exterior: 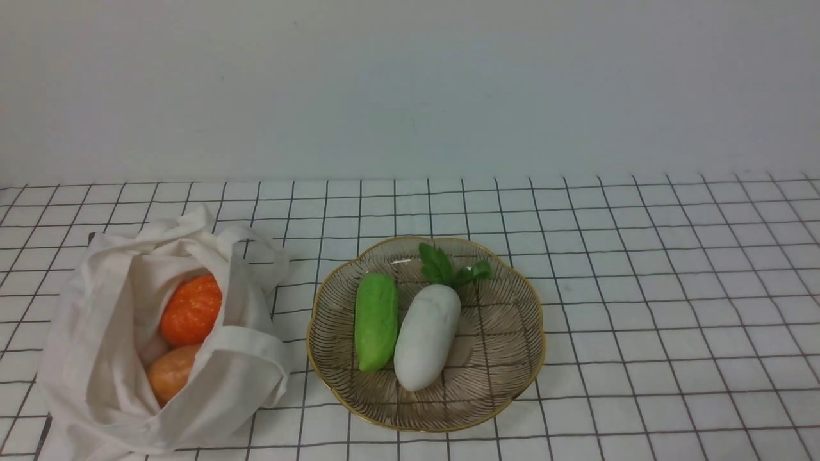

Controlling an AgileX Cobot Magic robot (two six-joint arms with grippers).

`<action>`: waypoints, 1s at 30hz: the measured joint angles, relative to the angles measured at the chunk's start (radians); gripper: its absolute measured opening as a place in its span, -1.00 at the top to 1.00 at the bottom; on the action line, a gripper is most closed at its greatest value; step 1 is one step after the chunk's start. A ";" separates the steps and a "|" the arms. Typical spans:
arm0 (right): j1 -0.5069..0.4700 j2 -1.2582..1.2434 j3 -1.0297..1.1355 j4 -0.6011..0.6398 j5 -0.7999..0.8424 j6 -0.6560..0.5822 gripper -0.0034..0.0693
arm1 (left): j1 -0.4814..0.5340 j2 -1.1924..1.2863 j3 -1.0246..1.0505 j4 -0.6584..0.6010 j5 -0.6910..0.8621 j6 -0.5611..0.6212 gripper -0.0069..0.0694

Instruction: Take vegetables from bag on white checkered tablecloth place on plate.

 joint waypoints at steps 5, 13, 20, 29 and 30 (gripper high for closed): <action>0.000 0.000 0.000 0.000 0.000 0.000 0.94 | 0.083 -0.059 0.121 -0.013 -0.142 0.056 0.84; 0.000 0.000 0.000 -0.001 0.000 0.000 0.94 | 0.392 -0.256 0.503 -0.067 -0.394 0.170 0.84; 0.000 0.000 0.000 -0.001 0.000 0.000 0.94 | 0.453 -0.296 0.724 -0.068 -0.408 0.184 0.84; 0.000 0.000 0.000 -0.001 0.000 -0.001 0.94 | 0.455 -0.296 0.738 -0.068 -0.429 0.183 0.84; 0.000 0.000 0.000 -0.001 0.000 -0.001 0.94 | 0.455 -0.296 0.738 -0.068 -0.429 0.183 0.84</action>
